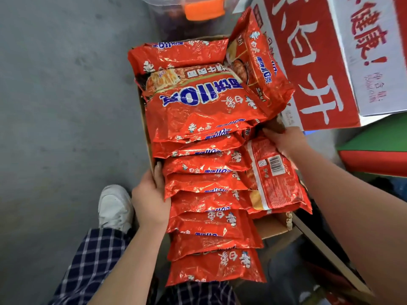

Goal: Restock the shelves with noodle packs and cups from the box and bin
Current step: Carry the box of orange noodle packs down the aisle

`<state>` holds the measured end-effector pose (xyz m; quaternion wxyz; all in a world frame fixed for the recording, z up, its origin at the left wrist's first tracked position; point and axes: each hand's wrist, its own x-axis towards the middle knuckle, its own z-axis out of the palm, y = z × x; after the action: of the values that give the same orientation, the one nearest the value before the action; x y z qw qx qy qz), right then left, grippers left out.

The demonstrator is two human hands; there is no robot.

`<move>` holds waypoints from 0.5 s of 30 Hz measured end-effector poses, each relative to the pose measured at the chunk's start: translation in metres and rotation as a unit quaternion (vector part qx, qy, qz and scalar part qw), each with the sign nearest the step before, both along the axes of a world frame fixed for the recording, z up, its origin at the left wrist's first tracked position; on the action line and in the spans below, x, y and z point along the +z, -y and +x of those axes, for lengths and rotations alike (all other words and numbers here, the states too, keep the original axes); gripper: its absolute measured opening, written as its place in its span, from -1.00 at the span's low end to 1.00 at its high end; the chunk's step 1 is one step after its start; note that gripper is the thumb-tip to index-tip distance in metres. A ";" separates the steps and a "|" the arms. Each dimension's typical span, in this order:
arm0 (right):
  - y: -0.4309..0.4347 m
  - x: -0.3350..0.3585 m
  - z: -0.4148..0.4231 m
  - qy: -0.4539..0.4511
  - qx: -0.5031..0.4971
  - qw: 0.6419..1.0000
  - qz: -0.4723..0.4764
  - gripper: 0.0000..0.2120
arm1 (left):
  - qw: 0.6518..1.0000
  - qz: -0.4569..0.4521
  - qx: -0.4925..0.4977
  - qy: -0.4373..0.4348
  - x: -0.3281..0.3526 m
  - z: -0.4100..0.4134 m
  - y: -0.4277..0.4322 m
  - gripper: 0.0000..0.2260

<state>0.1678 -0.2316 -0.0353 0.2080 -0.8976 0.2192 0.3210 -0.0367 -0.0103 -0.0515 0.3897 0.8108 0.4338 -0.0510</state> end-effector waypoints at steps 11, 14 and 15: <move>-0.004 0.013 -0.028 0.045 0.046 0.998 -0.028 -0.67 | 0.997 0.043 -0.062 0.000 0.026 0.005 -0.035 -0.52; -0.008 0.037 -0.045 0.033 0.055 0.997 -0.040 -0.62 | 0.996 0.032 -0.081 -0.011 0.051 -0.003 -0.047 -0.52; -0.010 0.048 -0.052 0.028 0.053 0.997 -0.044 -0.62 | 0.996 0.026 -0.086 -0.015 0.062 -0.006 -0.050 -0.52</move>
<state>0.1161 -0.2216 0.0123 0.1571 -0.9247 0.1798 0.2965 -0.0430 0.0401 0.0104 0.3563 0.8538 0.3698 -0.0858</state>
